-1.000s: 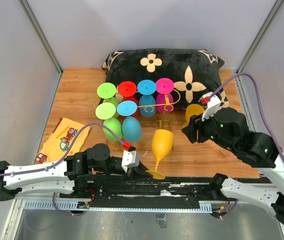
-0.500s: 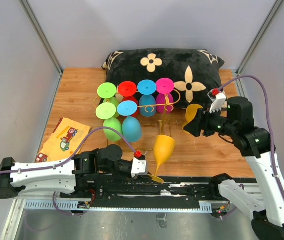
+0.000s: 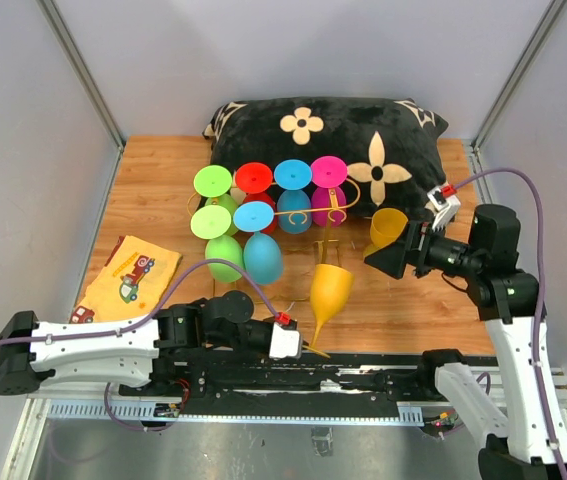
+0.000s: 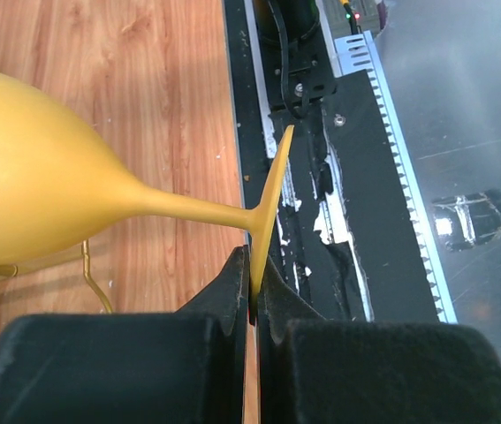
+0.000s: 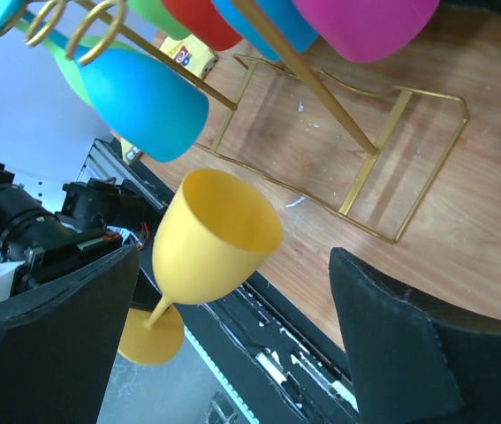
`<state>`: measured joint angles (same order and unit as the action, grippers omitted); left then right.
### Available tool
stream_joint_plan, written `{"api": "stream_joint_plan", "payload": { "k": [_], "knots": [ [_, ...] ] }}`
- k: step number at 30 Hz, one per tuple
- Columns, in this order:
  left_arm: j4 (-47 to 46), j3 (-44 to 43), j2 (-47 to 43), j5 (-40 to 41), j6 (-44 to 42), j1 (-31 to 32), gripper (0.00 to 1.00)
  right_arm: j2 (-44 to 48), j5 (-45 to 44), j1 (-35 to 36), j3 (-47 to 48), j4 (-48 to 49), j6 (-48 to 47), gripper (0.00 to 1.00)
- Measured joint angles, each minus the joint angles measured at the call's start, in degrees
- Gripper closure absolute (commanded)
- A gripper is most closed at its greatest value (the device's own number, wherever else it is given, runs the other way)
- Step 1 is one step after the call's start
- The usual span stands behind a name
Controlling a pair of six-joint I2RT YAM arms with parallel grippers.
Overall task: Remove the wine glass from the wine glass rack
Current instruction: Place the wine glass at the center of the board.
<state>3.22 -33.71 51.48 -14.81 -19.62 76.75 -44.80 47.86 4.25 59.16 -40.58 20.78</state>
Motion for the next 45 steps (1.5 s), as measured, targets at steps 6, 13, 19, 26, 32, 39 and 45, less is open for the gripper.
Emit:
{"api": "stream_joint_plan", "payload": {
  "k": [6,13,19,26,32,39,45],
  "knots": [
    [-0.68,0.44,0.02,1.46,-0.76,0.00,1.00,5.68,2.29,0.00,-2.93,2.78,1.11,0.10],
    [-1.40,1.81,0.20,2.14,-2.67,0.00,1.00,9.55,7.72,0.00,-4.70,5.01,1.53,0.11],
    [-1.36,1.81,0.98,3.67,-3.82,0.00,1.00,8.28,10.82,0.00,-4.70,6.16,2.82,0.15],
    [-1.36,1.81,0.96,3.69,-5.38,0.00,0.99,2.89,15.72,0.00,-4.68,5.77,6.05,0.23],
    [-0.76,1.81,0.96,3.50,-7.39,0.00,1.00,0.87,18.08,0.33,-4.68,5.57,7.56,0.25],
    [-0.37,1.79,0.98,1.81,-9.07,0.00,0.99,-1.01,17.05,1.33,-5.11,6.32,7.80,0.28],
    [-0.46,1.05,2.58,-0.15,-9.53,1.40,1.00,-4.79,10.27,2.71,-5.46,6.27,8.85,0.32]
  ]
}}
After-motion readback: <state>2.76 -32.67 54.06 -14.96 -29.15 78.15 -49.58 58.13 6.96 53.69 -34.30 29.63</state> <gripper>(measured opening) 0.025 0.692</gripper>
